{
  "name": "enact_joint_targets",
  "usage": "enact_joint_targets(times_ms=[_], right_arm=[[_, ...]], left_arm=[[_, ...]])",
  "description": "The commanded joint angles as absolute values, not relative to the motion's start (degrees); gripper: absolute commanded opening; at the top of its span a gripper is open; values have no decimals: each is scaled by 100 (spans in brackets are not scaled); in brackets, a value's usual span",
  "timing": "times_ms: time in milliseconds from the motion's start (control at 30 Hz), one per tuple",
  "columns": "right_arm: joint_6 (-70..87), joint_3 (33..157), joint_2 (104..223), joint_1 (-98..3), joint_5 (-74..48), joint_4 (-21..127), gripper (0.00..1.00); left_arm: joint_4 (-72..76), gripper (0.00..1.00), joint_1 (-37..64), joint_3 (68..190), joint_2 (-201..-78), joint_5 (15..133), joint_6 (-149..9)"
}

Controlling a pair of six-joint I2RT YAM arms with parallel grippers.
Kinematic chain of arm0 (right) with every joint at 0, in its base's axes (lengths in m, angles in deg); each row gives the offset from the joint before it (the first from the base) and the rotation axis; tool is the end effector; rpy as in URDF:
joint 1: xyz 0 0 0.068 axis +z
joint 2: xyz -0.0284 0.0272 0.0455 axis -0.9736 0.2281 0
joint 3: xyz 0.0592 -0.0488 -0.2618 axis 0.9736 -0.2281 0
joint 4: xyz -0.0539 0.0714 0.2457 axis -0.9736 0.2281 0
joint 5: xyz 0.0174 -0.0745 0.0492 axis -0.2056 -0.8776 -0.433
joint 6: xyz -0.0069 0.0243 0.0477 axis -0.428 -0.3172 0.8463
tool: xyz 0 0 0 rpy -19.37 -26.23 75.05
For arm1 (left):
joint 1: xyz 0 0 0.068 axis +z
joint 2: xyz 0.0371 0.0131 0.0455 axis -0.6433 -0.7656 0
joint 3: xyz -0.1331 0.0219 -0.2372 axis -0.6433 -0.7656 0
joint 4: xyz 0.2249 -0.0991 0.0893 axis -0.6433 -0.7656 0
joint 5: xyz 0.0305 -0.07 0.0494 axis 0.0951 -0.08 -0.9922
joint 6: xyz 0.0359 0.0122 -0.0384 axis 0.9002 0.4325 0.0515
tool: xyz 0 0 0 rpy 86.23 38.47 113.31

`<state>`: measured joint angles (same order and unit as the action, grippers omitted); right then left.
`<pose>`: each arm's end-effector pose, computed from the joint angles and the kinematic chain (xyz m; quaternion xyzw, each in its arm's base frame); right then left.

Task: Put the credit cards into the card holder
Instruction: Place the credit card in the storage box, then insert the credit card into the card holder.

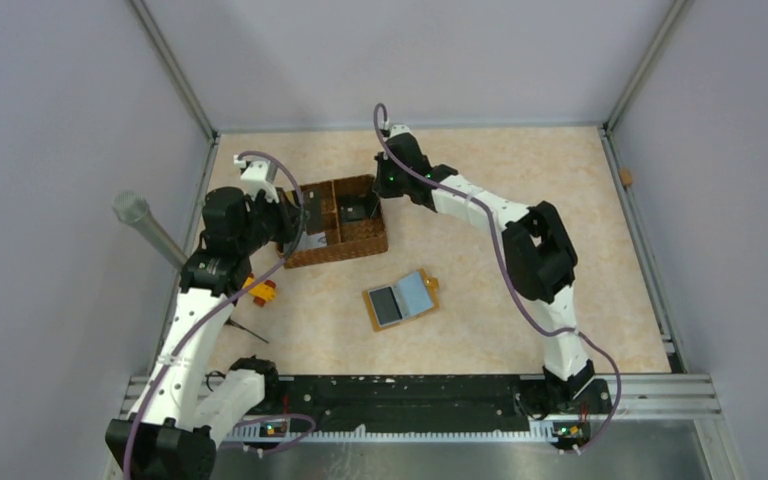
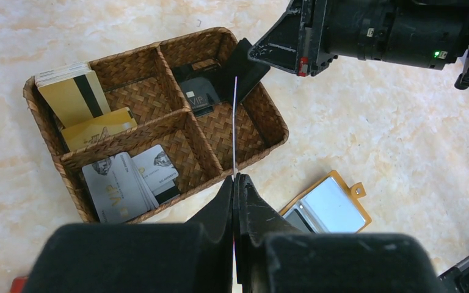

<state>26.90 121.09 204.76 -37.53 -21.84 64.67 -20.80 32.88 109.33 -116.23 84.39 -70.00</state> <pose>0.3903 0.3178 0.2480 -0.1004 0.8717 0.2449 0.4125 0.2012 -0.0370 0.3448 0.0588 0.8140 -0.2264 0.5316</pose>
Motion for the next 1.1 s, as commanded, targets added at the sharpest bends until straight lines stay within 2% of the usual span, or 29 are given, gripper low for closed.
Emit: enact_joint_targets(times_ms=[0,67,167,433,567,700,800,1067], right_arm=[[2762,12424,20457,-3695,-2645,6609,9],[2661,12393,20339,-3688,-2745,6645,26],[2475,12358,20088,-3697,-2898,6754,40],[1994,11172,18657,-3799,-2816,6461,63],[1951,10120,17520,-4092,-1652,5868,68],[1858,9179,16610,-4325,726,5302,73],[2201,8646,16179,-4332,1940,4637,73],[3351,7416,15592,-4254,2757,3273,73]], left_arm=[[-1838,0,3302,10919,-11669,8668,-6913],[-1812,0,3301,10906,-11704,8804,-6871],[-1802,0,3297,10910,-11768,8962,-6884],[-1586,0,3268,10836,-11805,9492,-7185],[-1344,0,3203,10724,-11772,9812,-7506],[-794,0,3050,10453,-11661,10474,-7840],[-166,0,2852,10202,-11586,10907,-8348],[1638,0,1899,9510,-11267,10458,-9580]])
